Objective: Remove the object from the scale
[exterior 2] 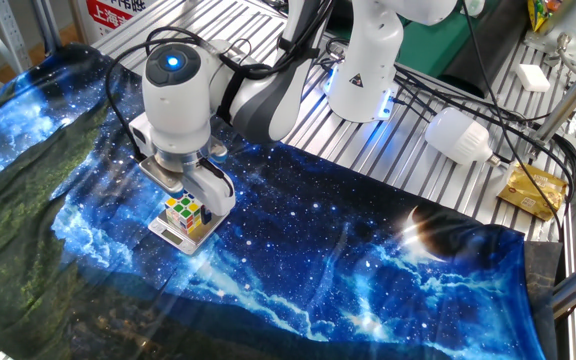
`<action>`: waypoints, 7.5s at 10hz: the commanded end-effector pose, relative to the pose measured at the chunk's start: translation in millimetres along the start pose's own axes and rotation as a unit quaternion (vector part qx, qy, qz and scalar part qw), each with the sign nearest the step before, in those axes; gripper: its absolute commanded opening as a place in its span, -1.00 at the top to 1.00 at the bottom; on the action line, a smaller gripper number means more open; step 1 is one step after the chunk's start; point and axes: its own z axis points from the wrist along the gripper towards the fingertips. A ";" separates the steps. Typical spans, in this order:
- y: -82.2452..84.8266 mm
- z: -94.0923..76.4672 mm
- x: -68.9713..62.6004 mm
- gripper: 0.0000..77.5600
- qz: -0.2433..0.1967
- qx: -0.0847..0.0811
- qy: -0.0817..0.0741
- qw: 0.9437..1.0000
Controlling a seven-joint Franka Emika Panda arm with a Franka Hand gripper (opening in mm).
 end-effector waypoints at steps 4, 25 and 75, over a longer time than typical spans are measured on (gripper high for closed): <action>-0.3 1.8 -0.6 -0.99 -0.008 -0.001 0.000 1.000; 22.9 -39.9 19.2 0.97 0.049 0.006 0.018 0.999; 162.6 -9.2 42.1 0.97 0.014 -0.018 0.014 1.000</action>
